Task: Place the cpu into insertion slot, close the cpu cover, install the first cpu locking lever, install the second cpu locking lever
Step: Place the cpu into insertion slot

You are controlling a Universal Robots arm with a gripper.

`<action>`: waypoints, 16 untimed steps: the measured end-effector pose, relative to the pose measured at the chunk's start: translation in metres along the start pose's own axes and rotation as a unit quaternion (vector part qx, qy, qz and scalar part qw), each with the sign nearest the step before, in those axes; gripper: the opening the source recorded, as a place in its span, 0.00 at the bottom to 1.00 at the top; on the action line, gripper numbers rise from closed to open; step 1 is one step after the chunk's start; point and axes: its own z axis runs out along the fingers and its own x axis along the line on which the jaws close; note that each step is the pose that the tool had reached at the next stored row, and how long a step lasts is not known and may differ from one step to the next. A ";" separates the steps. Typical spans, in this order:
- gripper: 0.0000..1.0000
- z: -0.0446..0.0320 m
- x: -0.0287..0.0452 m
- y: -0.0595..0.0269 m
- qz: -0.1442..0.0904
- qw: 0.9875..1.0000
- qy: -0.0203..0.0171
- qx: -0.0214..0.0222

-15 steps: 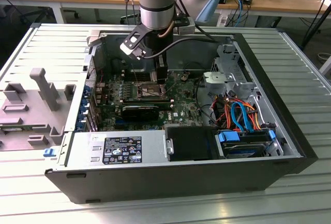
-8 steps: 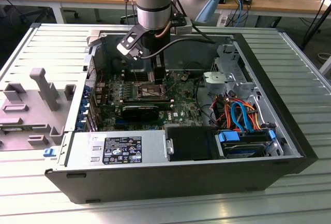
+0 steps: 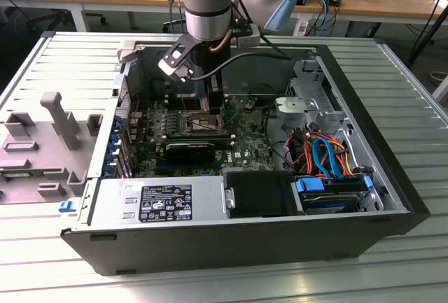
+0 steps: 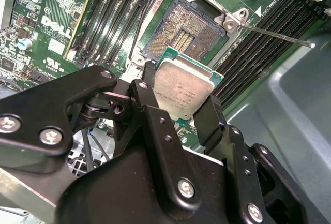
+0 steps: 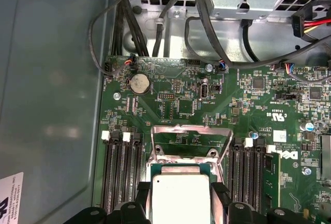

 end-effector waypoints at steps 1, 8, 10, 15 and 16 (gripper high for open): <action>0.54 0.0002 0.0000 0.0000 0.000 1.000 0.000 0.000; 0.54 0.0017 0.0000 -0.0001 0.000 1.000 0.000 0.000; 0.54 0.0020 0.0000 -0.0002 0.000 1.000 0.000 0.000; 0.54 0.0028 -0.0001 -0.0003 0.000 1.000 0.000 0.000; 0.54 0.0030 -0.0001 -0.0003 0.000 1.000 0.000 0.000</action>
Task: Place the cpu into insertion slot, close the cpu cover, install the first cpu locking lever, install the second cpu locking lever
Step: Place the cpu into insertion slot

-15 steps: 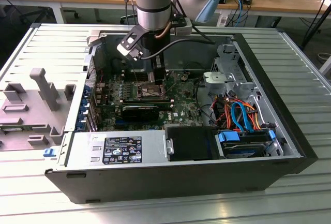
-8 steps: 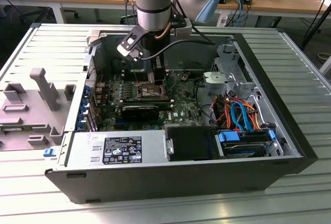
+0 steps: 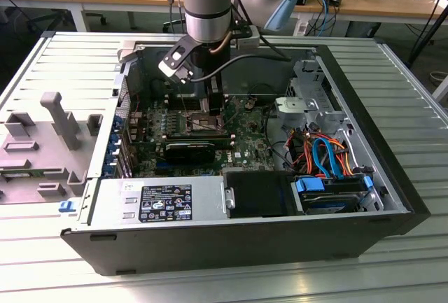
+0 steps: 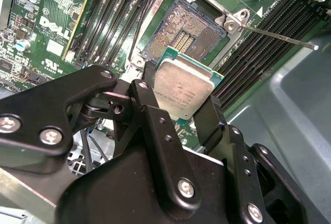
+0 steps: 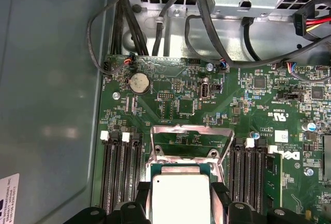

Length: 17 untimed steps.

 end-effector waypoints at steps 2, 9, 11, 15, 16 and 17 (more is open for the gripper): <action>0.54 0.0006 0.0000 0.0000 0.000 1.000 0.000 0.000; 0.54 0.0017 -0.0001 -0.0001 0.000 1.000 0.000 0.000; 0.54 0.0020 -0.0002 -0.0002 0.000 1.000 0.000 0.000; 0.54 0.0027 -0.0002 -0.0002 0.000 1.000 0.000 0.000; 0.54 0.0028 -0.0002 -0.0002 0.000 1.000 0.000 0.000; 0.54 0.0030 -0.0002 -0.0003 0.000 1.000 0.000 0.000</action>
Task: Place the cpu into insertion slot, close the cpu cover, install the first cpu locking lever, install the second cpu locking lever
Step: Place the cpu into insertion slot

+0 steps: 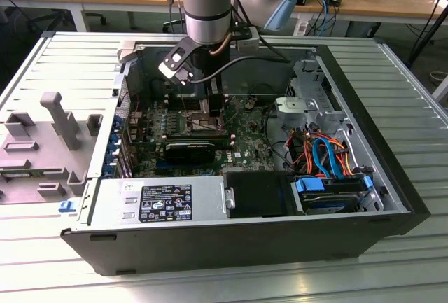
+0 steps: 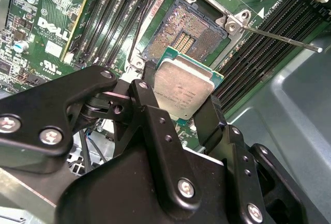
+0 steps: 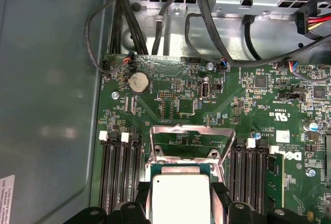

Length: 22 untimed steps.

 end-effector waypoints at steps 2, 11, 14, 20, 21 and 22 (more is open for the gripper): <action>0.54 0.0004 0.0000 0.0000 0.000 1.000 0.000 0.000; 0.54 0.0022 -0.0001 -0.0002 0.000 1.000 0.000 0.000; 0.54 0.0027 -0.0002 -0.0002 0.000 1.000 0.000 0.000; 0.54 0.0040 -0.0003 -0.0003 0.000 1.000 0.000 0.000; 0.54 0.0043 -0.0003 -0.0004 0.000 1.000 0.000 0.000; 0.54 0.0045 -0.0004 -0.0004 0.000 1.000 0.000 0.000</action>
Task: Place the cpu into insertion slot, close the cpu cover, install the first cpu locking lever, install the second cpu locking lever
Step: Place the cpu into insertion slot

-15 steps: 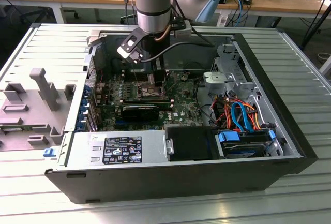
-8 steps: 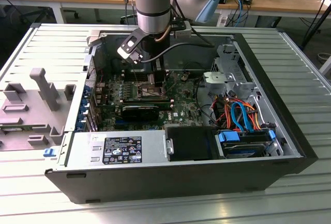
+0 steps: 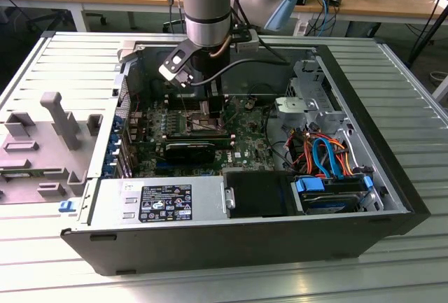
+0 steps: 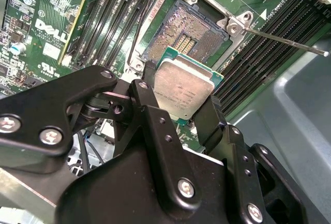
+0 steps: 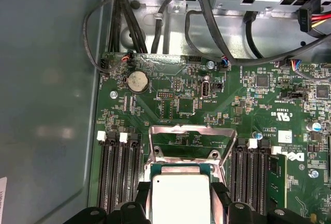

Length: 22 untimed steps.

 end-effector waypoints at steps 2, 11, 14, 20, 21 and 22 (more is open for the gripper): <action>0.54 0.0003 0.0000 0.0000 0.000 1.000 0.000 0.000; 0.54 0.0025 -0.0002 -0.0002 0.000 1.000 0.000 0.000; 0.54 0.0036 -0.0002 -0.0003 0.000 1.000 0.000 0.000; 0.54 0.0047 -0.0002 -0.0004 0.000 1.000 0.000 0.000; 0.54 0.0049 -0.0002 -0.0004 0.000 1.000 0.000 0.000; 0.54 0.0051 -0.0002 -0.0004 0.000 1.000 0.000 0.000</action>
